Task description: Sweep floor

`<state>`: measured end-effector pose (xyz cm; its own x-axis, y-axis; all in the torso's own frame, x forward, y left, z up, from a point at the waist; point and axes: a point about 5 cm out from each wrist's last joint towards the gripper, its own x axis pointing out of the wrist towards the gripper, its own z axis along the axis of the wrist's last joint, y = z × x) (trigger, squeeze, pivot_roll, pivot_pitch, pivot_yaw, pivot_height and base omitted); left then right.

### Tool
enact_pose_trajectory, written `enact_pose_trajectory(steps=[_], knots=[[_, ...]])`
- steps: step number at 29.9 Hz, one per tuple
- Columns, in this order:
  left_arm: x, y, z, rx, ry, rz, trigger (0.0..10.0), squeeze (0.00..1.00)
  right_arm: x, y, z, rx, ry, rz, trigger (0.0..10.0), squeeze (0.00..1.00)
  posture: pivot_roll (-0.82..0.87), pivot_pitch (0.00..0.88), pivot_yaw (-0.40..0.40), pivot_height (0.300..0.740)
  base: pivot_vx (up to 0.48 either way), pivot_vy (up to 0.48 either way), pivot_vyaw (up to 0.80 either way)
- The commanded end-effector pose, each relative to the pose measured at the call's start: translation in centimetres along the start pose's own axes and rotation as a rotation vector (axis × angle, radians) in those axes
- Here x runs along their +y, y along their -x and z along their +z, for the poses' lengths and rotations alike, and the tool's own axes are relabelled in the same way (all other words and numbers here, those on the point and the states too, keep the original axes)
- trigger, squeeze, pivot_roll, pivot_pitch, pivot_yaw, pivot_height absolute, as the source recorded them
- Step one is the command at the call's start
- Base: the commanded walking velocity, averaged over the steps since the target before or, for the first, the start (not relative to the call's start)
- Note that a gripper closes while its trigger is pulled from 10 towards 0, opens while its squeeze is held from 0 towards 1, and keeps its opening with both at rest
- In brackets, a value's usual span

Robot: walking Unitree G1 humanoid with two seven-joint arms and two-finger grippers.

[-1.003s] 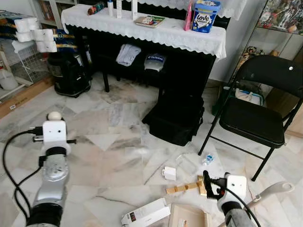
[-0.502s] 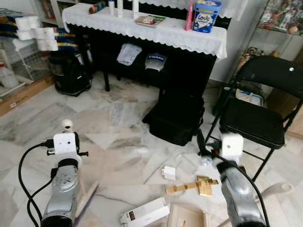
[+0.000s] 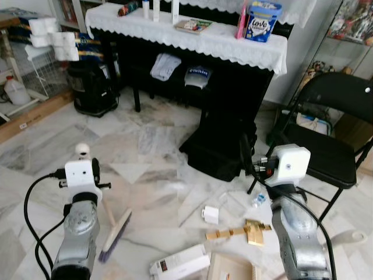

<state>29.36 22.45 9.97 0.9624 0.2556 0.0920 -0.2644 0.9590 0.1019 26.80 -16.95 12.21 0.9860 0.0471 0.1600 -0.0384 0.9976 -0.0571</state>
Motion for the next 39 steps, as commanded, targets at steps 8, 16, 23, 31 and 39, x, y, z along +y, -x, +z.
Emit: enact_pose_trajectory(steps=[8,16,23,31,39], knots=[[0.0,-0.1,0.6,-0.030,-0.009,-0.015,10.0,0.00,-2.0,3.2,4.1,-0.024,0.152,-0.155,10.0,0.00,-0.09,0.000,-0.074,0.740,0.000,0.000,0.00],[-0.4,-0.1,0.3,-0.021,-0.015,-0.031,10.0,0.00,-6.2,7.2,0.4,0.263,0.195,-0.492,10.0,0.00,-0.10,0.000,-0.067,0.740,0.000,0.000,0.00],[-0.4,-0.2,0.4,-0.022,-0.016,-0.036,10.0,0.00,-8.2,8.4,-1.4,0.377,0.129,-0.648,10.0,0.00,-0.10,0.000,-0.070,0.740,0.000,0.000,0.00],[-0.3,0.0,0.2,-0.018,-0.017,-0.033,10.0,0.00,-9.8,9.3,-2.7,0.442,0.128,-0.721,10.0,1.00,-0.09,0.000,-0.074,0.740,0.000,0.000,0.00],[-0.5,-0.1,0.3,-0.017,-0.017,-0.040,10.0,0.00,-10.2,10.4,-4.5,0.538,0.122,-0.758,10.0,0.37,-0.09,0.000,-0.072,0.740,0.000,0.000,0.00]])
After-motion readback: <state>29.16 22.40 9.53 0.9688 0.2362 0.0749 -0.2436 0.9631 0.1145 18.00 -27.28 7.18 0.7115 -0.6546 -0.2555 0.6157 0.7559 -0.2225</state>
